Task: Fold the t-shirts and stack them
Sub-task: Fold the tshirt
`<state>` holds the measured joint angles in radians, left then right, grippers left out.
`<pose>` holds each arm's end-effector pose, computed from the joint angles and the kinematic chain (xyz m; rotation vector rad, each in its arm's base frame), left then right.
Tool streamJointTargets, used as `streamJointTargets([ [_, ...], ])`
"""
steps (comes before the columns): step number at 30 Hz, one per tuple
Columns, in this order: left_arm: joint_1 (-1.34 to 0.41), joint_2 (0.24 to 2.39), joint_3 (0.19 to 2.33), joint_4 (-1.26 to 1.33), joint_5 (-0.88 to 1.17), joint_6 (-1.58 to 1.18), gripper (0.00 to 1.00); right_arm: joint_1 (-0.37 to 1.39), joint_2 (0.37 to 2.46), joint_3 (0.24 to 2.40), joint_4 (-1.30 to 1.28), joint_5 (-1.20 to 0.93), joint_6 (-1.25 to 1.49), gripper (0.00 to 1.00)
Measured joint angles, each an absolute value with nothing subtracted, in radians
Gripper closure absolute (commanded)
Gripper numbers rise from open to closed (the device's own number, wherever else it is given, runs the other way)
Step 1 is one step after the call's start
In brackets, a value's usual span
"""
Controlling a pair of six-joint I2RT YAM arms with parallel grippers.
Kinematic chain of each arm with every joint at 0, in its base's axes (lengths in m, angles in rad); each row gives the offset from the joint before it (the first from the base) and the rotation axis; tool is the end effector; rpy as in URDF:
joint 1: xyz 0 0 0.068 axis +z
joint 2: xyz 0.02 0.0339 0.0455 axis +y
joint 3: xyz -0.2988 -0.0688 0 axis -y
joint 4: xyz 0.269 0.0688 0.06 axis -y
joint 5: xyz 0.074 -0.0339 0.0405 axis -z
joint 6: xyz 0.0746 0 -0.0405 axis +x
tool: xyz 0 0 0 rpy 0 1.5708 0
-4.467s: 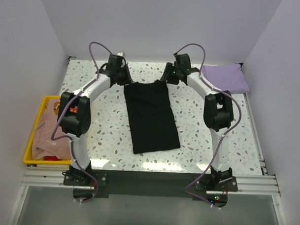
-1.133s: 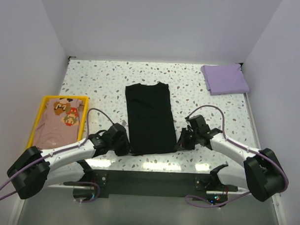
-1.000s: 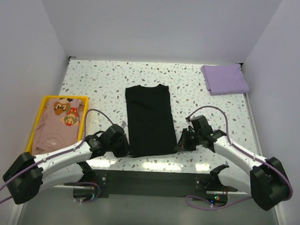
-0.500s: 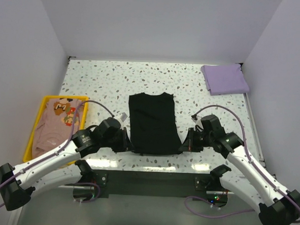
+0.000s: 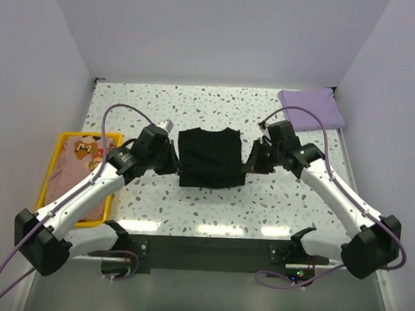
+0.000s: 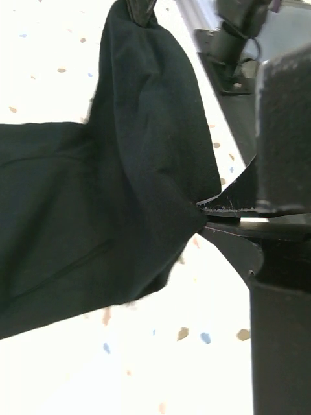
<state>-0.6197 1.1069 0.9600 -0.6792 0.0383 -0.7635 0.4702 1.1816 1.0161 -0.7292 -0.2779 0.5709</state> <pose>0.2115 -0.1544 0.2915 -0.1617 2.5062 -0.6626 0.2341 0.1419 0.2911 0.0032 2.5872 0.7653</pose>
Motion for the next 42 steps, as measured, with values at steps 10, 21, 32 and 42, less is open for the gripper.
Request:
streamJointTargets([
  [10,-0.420,1.465,1.222,-0.585,0.129,-0.685,1.00,0.352,1.678,1.439,-0.644,-0.286,0.533,1.00],
  [21,-0.173,1.996,1.485,-0.385,0.331,-0.668,0.90,0.257,2.252,1.972,-0.607,-0.380,0.538,0.65],
  [32,-0.039,2.121,1.514,-0.223,0.451,-0.673,0.70,0.223,2.234,1.893,-0.496,-0.387,0.530,0.43],
  [42,-0.035,2.109,1.494,-0.142,0.502,-0.696,0.69,0.307,2.128,1.665,-0.393,-0.315,0.494,0.39],
])
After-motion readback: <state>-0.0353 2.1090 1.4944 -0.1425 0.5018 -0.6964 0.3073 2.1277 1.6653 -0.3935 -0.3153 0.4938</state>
